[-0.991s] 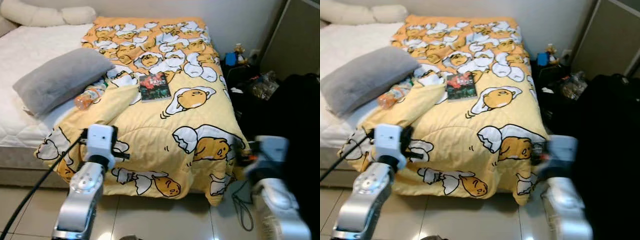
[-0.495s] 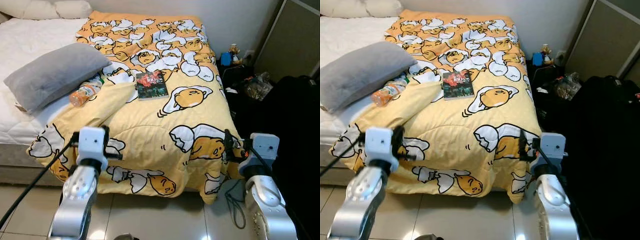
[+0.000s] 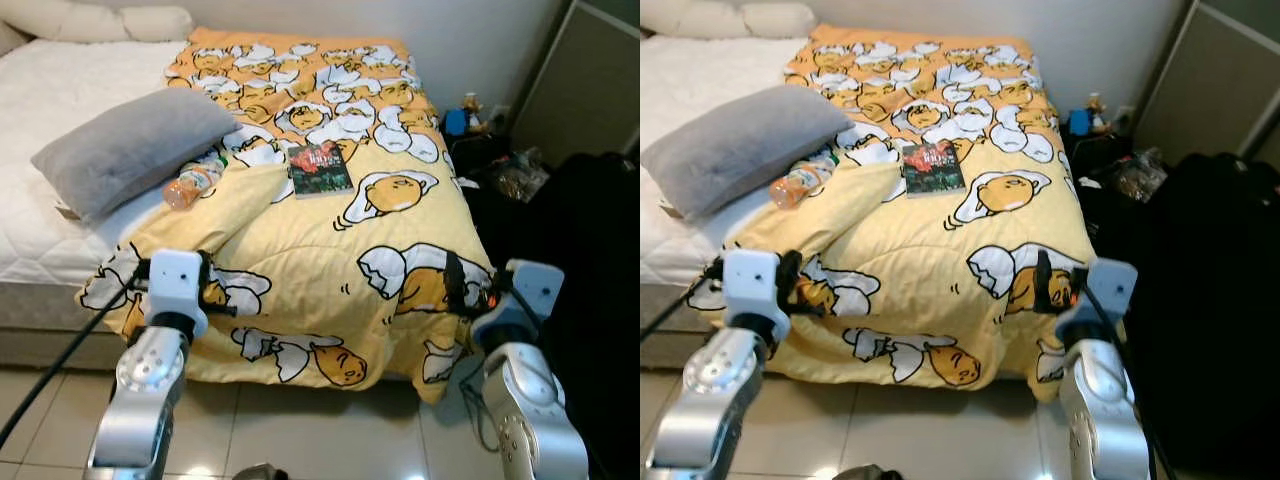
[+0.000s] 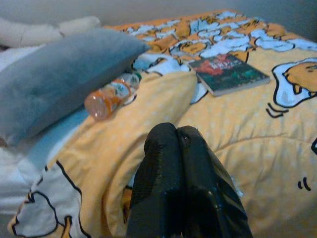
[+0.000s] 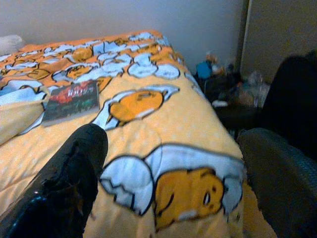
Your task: Clean up the room
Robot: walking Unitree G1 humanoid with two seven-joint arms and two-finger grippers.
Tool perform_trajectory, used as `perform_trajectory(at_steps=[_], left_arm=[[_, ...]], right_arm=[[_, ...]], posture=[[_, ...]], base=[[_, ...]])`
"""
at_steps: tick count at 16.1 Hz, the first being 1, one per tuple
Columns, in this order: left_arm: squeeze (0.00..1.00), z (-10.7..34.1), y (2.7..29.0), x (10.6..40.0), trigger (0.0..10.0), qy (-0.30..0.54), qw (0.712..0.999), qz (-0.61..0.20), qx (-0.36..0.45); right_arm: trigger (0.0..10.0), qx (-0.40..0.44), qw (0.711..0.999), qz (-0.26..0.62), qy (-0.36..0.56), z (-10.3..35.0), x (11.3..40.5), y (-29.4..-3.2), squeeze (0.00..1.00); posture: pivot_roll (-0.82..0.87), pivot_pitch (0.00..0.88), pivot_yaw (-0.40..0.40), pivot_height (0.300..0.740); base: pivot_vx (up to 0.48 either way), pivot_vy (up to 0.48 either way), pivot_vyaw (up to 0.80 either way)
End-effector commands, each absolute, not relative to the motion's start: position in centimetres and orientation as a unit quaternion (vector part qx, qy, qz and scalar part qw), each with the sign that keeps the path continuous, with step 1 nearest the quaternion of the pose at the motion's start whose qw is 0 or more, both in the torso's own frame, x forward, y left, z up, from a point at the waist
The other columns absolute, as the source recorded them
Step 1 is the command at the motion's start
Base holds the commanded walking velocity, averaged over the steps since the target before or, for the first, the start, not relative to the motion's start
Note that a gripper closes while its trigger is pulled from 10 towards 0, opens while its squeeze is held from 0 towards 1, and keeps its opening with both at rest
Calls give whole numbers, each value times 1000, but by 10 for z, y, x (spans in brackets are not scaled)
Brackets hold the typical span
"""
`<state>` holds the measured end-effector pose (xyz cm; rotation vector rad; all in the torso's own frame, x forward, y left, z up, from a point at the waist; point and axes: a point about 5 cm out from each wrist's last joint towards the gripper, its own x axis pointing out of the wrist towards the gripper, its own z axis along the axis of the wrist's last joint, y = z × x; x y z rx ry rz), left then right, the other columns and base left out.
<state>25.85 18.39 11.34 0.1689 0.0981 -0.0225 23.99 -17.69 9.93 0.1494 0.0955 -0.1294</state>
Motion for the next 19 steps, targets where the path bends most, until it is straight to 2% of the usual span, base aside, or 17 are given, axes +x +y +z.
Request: perform_trajectory(at_steps=[1,6,8,9,10,11,12,14,19], left_arm=[[0,118,176,261,10000,43,994,-34,90],[0,121,166,271,10000,33,997,-34,65],[0,122,169,274,10000,35,998,-22,46],[0,124,166,273,10000,26,998,-37,46],[0,124,169,273,10000,26,998,-32,44],[0,124,170,273,10000,27,998,-24,42],[0,123,171,271,10000,32,998,-25,42],[0,119,176,268,10000,44,998,-22,46],[0,121,177,276,10000,41,997,-26,55]], right_arm=[[10000,79,994,-63,42,102,239,-177,0],[10000,69,993,-83,50,104,244,-187,0],[10000,86,993,-63,47,105,240,-177,0],[10000,95,995,-26,34,110,242,-169,0],[10000,61,998,-12,32,110,246,-165,0],[10000,65,997,-9,32,111,248,-164,0],[10000,4,1000,-13,27,112,253,-162,0],[10000,23,998,-56,6,113,258,-169,0],[10000,28,998,-50,38,103,258,-171,0]], posture=[[-43,2,44,740],[-70,0,47,740],[-82,0,65,740],[-80,0,61,740],[-76,0,50,740],[-63,0,40,740],[-59,0,37,740],[-31,0,24,740],[-52,0,52,740]], base=[[0,240,0],[0,193,0],[0,0,0],[0,0,0],[281,0,494],[281,0,800],[281,0,800],[0,0,0],[154,0,0]])
